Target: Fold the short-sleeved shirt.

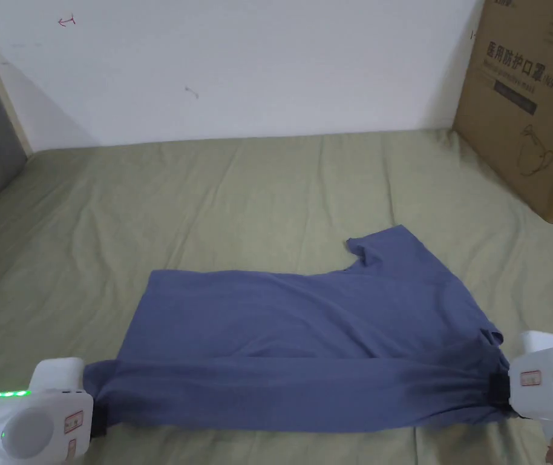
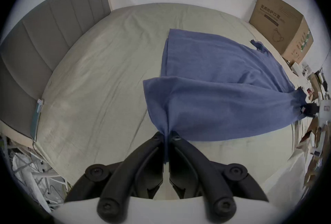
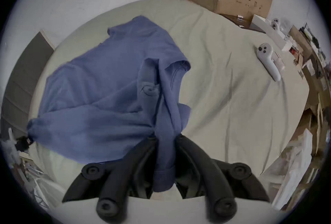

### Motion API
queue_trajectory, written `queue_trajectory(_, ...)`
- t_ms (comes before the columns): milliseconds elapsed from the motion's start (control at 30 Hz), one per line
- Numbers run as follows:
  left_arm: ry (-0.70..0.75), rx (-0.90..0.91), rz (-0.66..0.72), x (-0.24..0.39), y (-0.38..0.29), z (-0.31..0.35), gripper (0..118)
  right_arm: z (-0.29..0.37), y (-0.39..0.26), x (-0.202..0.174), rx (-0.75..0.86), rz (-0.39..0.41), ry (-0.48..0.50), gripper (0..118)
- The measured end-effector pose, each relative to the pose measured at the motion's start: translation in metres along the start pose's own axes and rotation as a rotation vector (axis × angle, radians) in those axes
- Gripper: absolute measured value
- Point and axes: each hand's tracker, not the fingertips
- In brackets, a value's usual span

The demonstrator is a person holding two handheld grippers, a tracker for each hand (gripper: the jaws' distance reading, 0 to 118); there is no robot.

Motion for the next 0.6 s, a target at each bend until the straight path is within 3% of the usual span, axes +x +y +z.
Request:
queue_trajectory(67, 0.01, 0.003, -0.02, 0.001, -0.001, 0.008, 3, 0.014, -0.003, 0.004, 0.015, 0.001, 0.038, 10)
queue_trajectory(200, 0.027, 0.001, -0.06, -0.002, -0.018, 0.025, 3, 0.03, -0.018, 0.013, 0.017, 0.067, 0.007, 10)
queue_trajectory(400, 0.014, -0.077, -0.095, -0.012, -0.066, 0.027, 3, 0.028, -0.059, 0.034, -0.062, 0.054, 0.008, 10)
queue_trajectory(500, -0.01, -0.104, -0.072, -0.012, -0.083, 0.017, 3, 0.013, -0.072, 0.047, -0.093, -0.061, 0.08, 12)
queue_trajectory(533, -0.022, -0.092, -0.051, -0.013, -0.085, 0.017, 10, 0.014, -0.073, 0.049, -0.087, -0.097, 0.065, 29)
queue_trajectory(567, -0.023, -0.09, -0.027, -0.014, -0.085, 0.018, 29, 0.017, -0.072, 0.048, -0.074, -0.098, 0.032, 52)
queue_trajectory(600, -0.025, -0.098, 0.002, -0.021, -0.082, 0.015, 59, 0.022, -0.07, 0.047, -0.065, -0.081, 0.022, 73)
